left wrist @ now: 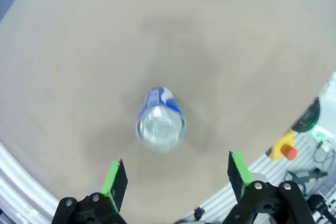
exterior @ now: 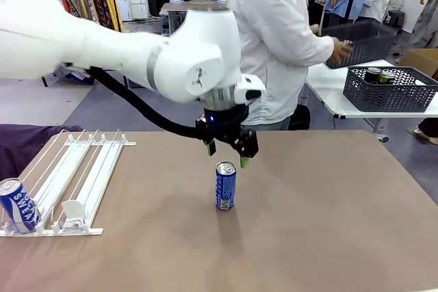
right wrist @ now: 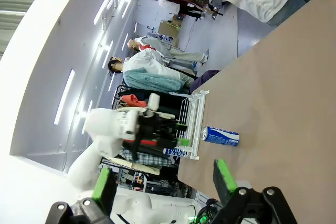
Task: Retrieve and store the cans from the dispenser.
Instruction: Pick up one can from the Automatic Can Dispenser and place it in the middle of the table.
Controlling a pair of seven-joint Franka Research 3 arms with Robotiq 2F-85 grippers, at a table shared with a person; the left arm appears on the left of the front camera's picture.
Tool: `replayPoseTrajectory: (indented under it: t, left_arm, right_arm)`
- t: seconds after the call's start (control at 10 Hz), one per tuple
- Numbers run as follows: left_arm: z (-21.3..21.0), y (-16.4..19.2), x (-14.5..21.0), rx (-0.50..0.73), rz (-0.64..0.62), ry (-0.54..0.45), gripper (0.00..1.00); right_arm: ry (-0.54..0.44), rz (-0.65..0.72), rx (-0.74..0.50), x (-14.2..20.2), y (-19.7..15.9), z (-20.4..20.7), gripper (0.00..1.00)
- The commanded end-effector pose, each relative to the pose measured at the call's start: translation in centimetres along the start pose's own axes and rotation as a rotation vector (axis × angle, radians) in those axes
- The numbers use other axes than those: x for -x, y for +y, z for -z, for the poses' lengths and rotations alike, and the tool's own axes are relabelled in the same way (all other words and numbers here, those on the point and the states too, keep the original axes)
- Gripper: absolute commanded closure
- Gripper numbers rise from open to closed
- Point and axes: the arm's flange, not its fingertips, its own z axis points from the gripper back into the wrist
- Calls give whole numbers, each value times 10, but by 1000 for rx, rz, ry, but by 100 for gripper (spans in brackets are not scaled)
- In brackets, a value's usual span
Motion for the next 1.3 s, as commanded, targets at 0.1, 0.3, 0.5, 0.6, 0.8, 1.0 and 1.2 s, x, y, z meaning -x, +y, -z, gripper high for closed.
replayPoseTrajectory:
  t: [0.1,0.3,0.5,0.6,0.8,1.0,1.2]
  left_arm:
    - [-102,64,76,94,-57,6,0]
    - [-175,148,155,232,-140,-91,0]
    - [-216,228,247,301,-328,-225,0]
    - [-228,273,296,381,-414,-250,0]
    - [-233,368,399,670,-564,-314,0]
    - [-221,416,474,788,-737,-432,0]
    - [-206,432,512,807,-812,-486,0]
  right_arm:
    - [-11,-24,-17,-2,1,1,0]
    - [-11,-24,-17,-2,1,1,0]
    - [-11,-24,-17,-2,1,1,0]
    - [-11,-24,-17,-2,1,1,0]
    - [-11,-24,-17,-2,1,1,0]
    - [-11,-24,-17,-2,1,1,0]
    - [-11,-24,-17,-2,1,1,0]
